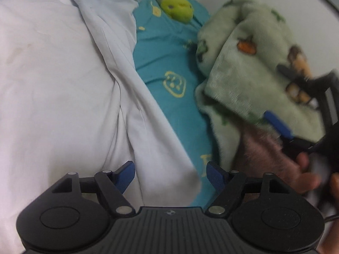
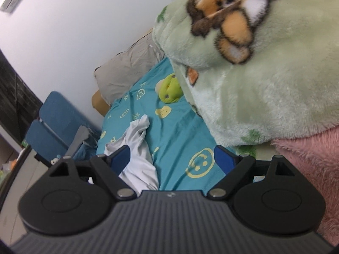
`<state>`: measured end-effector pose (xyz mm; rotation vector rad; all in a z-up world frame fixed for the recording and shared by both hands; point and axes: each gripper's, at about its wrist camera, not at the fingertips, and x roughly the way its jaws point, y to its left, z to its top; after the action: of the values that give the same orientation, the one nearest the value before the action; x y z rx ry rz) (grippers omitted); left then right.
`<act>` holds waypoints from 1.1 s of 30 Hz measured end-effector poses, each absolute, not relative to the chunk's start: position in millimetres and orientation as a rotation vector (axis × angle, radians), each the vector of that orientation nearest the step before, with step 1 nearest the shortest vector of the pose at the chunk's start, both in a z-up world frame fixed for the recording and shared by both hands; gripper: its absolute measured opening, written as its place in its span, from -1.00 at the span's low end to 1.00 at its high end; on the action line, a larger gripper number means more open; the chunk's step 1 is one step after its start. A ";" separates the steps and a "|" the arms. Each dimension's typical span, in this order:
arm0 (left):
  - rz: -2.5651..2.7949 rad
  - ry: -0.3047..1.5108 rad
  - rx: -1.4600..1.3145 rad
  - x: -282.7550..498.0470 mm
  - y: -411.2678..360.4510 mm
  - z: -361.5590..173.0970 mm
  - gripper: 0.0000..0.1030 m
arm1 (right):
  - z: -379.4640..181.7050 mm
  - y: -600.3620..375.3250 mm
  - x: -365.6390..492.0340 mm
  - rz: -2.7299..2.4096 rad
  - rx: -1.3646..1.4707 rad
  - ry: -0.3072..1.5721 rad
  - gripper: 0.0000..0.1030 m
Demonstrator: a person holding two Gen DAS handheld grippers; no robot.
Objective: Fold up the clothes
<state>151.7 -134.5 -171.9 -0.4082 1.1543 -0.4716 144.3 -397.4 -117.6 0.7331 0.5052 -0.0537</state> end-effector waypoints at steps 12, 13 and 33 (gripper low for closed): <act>-0.411 1.286 -0.607 163.2 -82.5 -170.4 -0.86 | -128.3 -385.9 155.8 -0.030 0.730 0.592 0.71; -0.426 1.295 -0.639 163.9 -70.7 -168.4 -0.87 | -129.4 -384.5 157.1 -0.026 0.729 0.600 0.71; -0.453 1.306 -0.712 170.2 -98.2 -194.0 0.19 | -128.6 -364.8 162.5 0.011 0.668 0.648 0.70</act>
<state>170.2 -98.2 -194.0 -0.7119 1.3056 -0.4531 162.5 -364.8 -128.6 0.6677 0.6477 0.0111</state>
